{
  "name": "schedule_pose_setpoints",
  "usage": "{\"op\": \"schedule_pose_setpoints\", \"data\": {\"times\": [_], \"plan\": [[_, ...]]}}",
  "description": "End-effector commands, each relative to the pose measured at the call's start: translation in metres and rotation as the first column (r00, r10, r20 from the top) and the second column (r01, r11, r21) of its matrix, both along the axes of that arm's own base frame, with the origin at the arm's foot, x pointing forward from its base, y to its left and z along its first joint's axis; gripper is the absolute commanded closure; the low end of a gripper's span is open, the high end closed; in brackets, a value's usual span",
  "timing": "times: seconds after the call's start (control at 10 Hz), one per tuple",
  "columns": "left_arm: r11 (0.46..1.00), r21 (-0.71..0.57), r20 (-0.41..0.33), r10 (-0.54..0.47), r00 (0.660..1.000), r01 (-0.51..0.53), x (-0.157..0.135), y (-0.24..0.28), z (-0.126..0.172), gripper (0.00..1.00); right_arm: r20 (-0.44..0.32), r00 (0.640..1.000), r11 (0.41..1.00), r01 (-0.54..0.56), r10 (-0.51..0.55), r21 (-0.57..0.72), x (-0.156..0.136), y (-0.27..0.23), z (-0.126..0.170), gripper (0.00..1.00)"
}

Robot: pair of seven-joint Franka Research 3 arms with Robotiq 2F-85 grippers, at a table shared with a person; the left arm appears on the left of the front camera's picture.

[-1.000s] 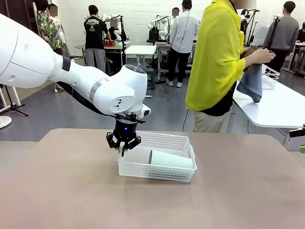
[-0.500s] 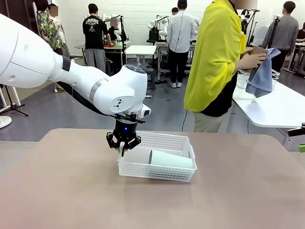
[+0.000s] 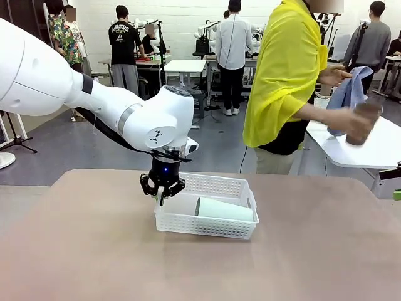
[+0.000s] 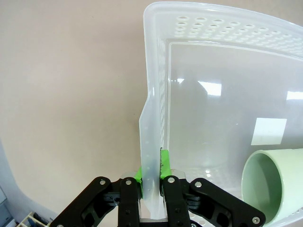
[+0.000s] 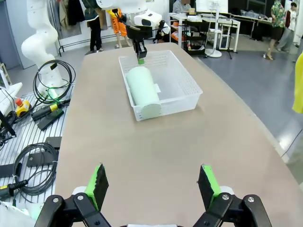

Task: Clean and organize the cups into the basket.
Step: Pick up the Reusable plastic cup from the right side of the table and stack it inside the Organizing basket in the center of the table.

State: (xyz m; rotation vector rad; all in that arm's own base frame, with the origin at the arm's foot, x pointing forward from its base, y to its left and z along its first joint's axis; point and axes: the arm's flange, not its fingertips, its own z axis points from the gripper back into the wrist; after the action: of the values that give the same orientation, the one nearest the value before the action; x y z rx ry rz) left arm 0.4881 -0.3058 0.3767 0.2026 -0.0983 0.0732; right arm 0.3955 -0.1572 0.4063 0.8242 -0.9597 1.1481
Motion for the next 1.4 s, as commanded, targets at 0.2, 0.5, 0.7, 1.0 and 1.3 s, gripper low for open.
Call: {"op": "schedule_pose_setpoints", "data": {"times": [0.2,0.5,0.7,1.0,1.3], "plan": [[1.0,0.006,-0.003,-0.003,1.0,0.003,-0.001,0.001,-0.002,1.0,0.001,1.0,1.0,0.002,-0.002,0.01,-0.003,0.003,-0.001,0.0],[1.0,0.006,-0.003,-0.003,1.0,0.003,-0.001,0.001,-0.002,1.0,0.001,1.0,1.0,0.002,-0.002,0.01,-0.003,0.003,-0.001,0.0],[1.0,0.006,-0.003,-0.003,1.0,0.003,-0.001,0.001,-0.002,1.0,0.001,1.0,1.0,0.002,-0.002,0.01,-0.003,0.003,-0.001,0.0],[1.0,0.006,-0.003,-0.003,1.0,0.003,-0.001,0.001,-0.002,1.0,0.0,1.0,1.0,-0.003,0.003,-0.001,0.0,0.001,0.0,0.0],[1.0,0.006,-0.003,-0.003,1.0,0.003,-0.001,0.001,-0.002,1.0,-0.086,0.993,0.997,-0.083,0.083,0.01,0.058,0.008,-0.058,0.0]]}}
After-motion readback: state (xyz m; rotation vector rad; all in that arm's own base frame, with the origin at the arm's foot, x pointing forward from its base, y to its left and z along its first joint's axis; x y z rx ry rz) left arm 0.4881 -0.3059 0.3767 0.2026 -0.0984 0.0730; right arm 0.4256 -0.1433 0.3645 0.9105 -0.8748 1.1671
